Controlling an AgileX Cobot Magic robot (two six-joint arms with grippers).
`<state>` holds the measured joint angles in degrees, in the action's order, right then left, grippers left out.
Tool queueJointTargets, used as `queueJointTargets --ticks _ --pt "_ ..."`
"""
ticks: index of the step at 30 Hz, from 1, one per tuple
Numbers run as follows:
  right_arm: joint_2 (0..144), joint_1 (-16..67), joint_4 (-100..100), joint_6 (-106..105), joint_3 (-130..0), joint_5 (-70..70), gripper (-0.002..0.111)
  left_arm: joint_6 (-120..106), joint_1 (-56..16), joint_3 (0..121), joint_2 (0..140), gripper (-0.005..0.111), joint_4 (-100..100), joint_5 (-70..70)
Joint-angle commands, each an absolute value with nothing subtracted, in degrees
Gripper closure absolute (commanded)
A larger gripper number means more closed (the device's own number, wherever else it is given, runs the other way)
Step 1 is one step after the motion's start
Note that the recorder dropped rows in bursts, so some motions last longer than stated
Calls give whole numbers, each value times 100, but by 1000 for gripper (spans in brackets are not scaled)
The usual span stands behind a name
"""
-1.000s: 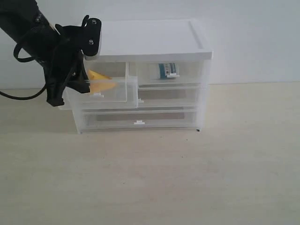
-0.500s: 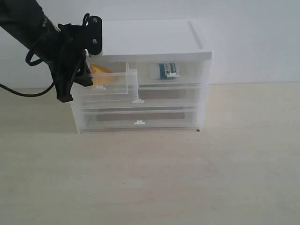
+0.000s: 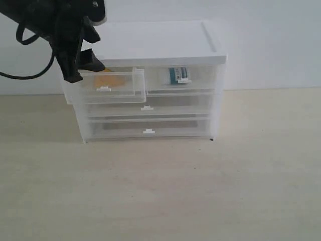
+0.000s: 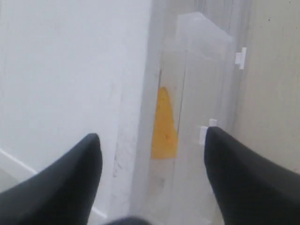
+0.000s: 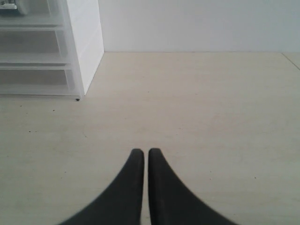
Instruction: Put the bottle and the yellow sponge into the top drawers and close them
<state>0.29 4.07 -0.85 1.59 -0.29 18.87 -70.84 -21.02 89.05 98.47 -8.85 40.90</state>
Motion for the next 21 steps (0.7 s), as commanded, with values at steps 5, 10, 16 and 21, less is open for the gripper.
queueJointTargets --ticks 5,10,16,21 --pt "0 395 -73 133 0 1843 107 -6475 -2086 8934 9666 102 -921 5931" --pt "0 395 -73 133 0 1843 107 -6086 -2086 8755 9862 102 -984 5594" --pt "0 395 -73 133 0 1843 107 -5994 -2086 8644 10042 102 -1126 4421" --pt "0 395 -73 133 0 1843 107 -5994 -2086 8644 10293 102 -1139 3845"
